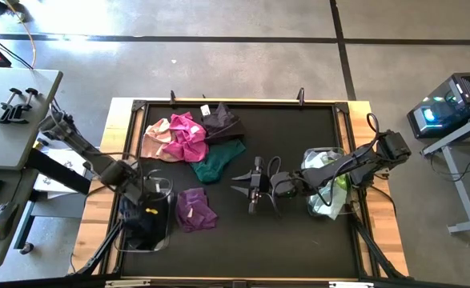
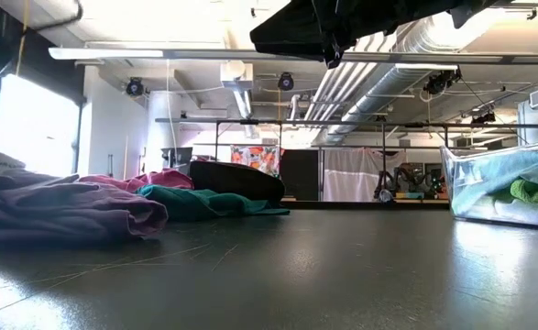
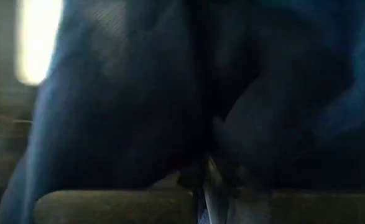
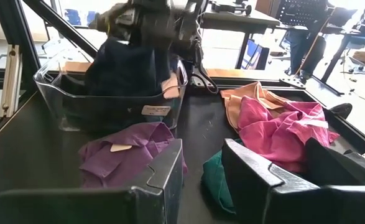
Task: Sort towels by color in basket
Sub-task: Put the dark blue towel into the left transparent bin
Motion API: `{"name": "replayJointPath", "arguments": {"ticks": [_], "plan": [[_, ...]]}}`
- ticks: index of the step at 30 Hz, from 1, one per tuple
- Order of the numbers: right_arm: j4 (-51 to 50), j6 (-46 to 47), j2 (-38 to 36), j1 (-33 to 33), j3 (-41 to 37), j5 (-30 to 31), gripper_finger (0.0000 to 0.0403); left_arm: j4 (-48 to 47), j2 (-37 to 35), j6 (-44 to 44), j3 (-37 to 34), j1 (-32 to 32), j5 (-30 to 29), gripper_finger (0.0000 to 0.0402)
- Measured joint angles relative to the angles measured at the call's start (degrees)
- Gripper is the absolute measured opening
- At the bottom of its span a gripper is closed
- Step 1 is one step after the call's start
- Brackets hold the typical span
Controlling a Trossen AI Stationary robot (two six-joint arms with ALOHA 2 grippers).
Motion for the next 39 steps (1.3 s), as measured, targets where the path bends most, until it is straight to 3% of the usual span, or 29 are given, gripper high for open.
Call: {"name": "replayJointPath", "arguments": {"ticks": [3,7,20,26,33,39], "plan": [[0.0,0.0,0.0,0.0,0.0,0.0,0.011,6.88,0.31,-1.44,-4.74,-1.32,3.35,0.0],[0.02,-0.31,0.0,0.0,0.0,0.0,0.011,5.67,0.63,-1.69,-4.17,-1.17,3.71,0.0],[0.02,-0.46,-0.02,0.0,0.0,0.0,0.011,-13.9,0.24,-7.49,21.3,-0.97,3.05,0.0],[0.04,-1.52,-0.02,0.0,0.0,-0.02,0.011,-14.43,0.29,-7.29,26.27,-2.29,-1.33,0.0],[0.04,-1.53,-0.02,-0.11,0.0,-0.02,0.011,-7.81,0.08,-6.94,24.82,-7.29,-10.13,0.0],[0.04,-1.53,-0.02,-0.11,0.0,-0.02,0.011,10.14,0.13,-8.29,14.31,-10.18,-9.47,0.0]]}}
